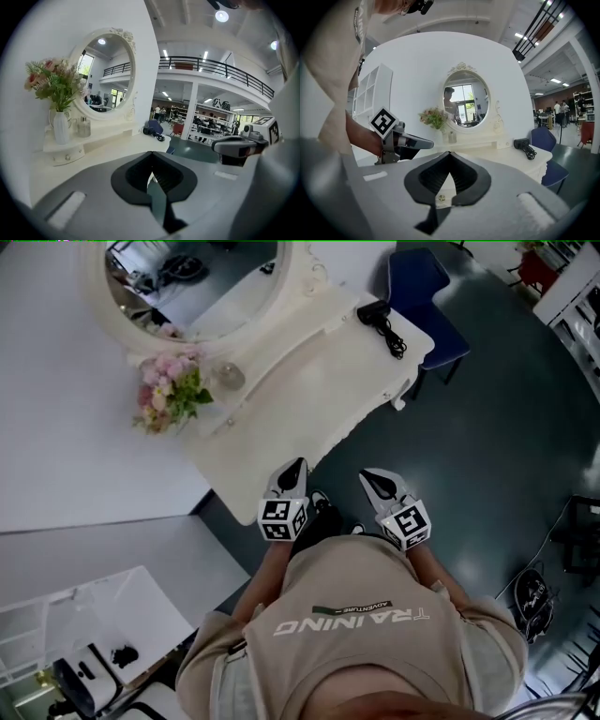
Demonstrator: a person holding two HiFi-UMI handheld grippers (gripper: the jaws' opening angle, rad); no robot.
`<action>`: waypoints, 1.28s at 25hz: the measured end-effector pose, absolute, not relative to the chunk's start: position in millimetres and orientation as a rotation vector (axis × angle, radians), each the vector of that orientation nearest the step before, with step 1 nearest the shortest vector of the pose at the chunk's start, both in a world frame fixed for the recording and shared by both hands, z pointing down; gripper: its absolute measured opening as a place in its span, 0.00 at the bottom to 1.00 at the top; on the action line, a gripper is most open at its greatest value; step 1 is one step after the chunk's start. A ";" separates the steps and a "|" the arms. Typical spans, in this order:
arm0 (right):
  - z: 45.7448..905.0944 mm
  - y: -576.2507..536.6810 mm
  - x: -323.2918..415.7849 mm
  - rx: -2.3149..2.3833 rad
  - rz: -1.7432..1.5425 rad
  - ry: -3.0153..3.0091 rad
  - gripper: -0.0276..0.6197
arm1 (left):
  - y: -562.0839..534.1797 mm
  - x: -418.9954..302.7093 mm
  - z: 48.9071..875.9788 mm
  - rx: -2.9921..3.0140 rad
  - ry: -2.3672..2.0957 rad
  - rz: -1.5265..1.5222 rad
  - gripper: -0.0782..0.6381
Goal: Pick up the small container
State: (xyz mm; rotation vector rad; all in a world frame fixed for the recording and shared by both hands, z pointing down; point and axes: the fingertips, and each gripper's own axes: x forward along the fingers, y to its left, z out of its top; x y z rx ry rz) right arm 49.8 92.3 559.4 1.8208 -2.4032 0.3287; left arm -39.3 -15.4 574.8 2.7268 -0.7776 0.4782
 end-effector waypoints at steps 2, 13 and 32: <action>546.1 66.5 47.6 1.799 0.284 -2.424 0.05 | -29.7 -39.1 573.6 2.725 -0.764 0.487 0.13; 530.3 -64.1 20.4 1.685 0.209 -2.500 0.05 | -129.8 -57.7 563.2 2.743 -0.830 0.425 0.13; 526.9 -194.1 29.3 1.195 0.243 -2.768 0.05 | -225.2 -64.0 547.3 2.450 -1.260 0.366 0.13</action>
